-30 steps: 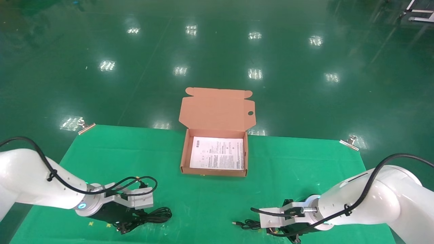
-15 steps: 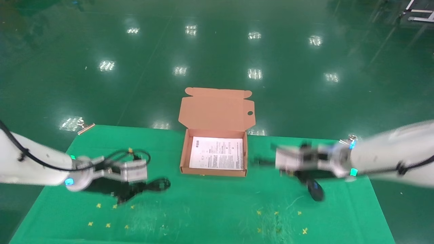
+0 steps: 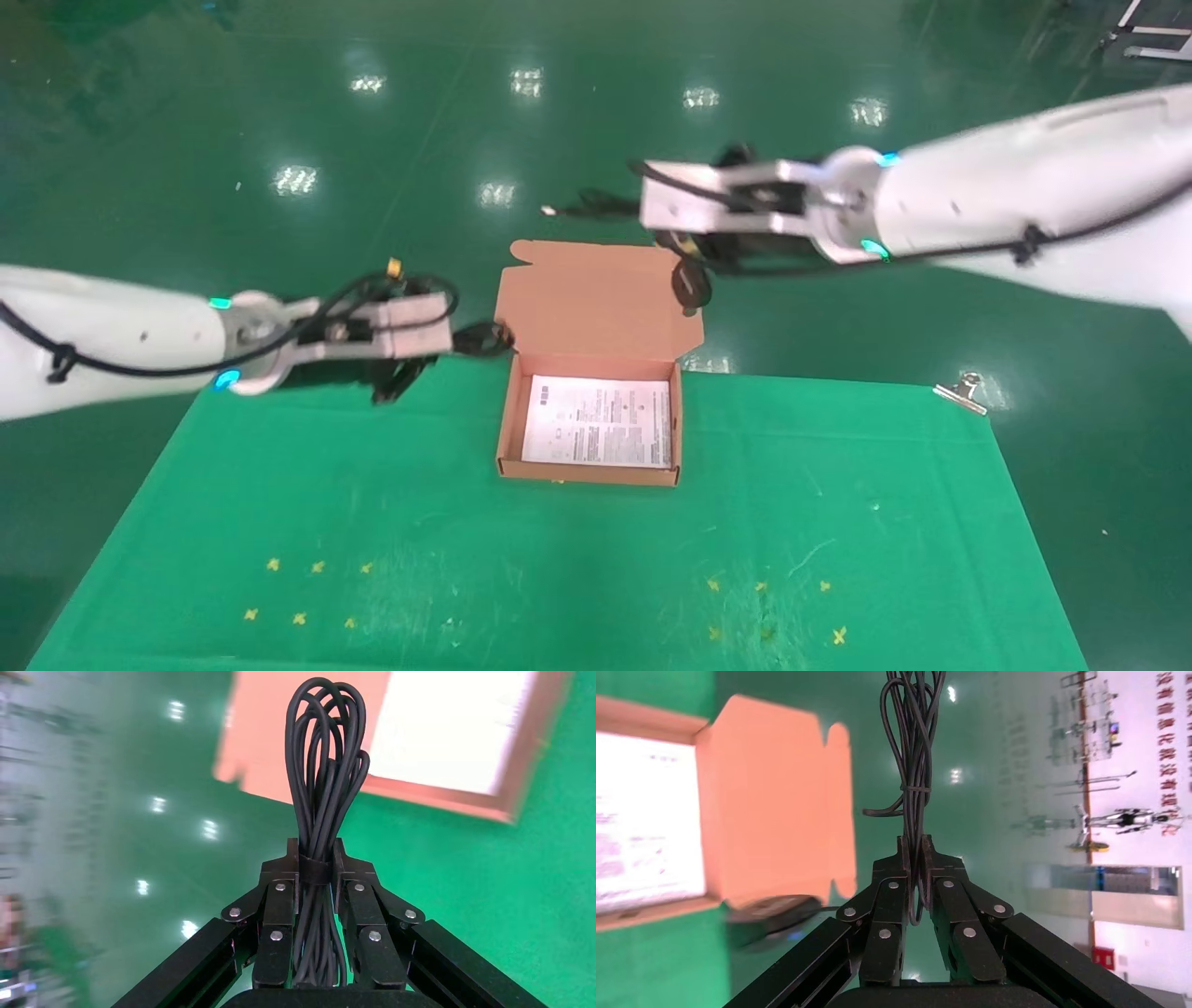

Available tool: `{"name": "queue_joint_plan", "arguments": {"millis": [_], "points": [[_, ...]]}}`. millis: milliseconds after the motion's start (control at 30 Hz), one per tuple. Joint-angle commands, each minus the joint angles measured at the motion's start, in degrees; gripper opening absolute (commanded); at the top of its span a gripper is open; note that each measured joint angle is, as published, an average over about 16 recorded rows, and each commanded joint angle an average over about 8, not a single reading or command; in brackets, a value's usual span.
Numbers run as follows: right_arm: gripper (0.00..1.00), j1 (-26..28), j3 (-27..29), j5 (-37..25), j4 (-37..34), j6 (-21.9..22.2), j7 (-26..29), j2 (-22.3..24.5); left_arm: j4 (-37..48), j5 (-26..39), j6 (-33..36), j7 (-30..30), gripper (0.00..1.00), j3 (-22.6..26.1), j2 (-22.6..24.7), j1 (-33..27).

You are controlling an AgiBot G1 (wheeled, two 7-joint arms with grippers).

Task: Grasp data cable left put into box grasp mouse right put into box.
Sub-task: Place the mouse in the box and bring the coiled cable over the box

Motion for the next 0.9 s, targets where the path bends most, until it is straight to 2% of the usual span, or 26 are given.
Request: {"name": "queue_joint_plan", "arguments": {"millis": [33, 300, 467, 900], "points": [[0.0, 1.3, 0.3, 1.0, -3.0, 1.8, -2.4, -2.2, -0.7, 1.8, -1.2, -1.3, 0.0, -0.2, 0.8, -1.1], [0.0, 4.2, 1.3, 6.3, -12.0, 4.8, -10.2, -7.9, -0.2, 9.5, -4.2, -5.8, 0.0, -0.5, 3.3, -3.3], [0.0, 5.4, 1.4, 8.9, -15.3, 4.9, -13.7, -9.6, 0.4, 10.9, -4.6, -7.4, 0.0, -0.9, 4.1, -4.0], [0.0, 4.4, -0.5, 10.9, -15.0, 5.1, -14.4, -9.8, 0.8, 12.4, -3.4, -7.9, 0.0, -0.4, 3.0, -2.8]]}}
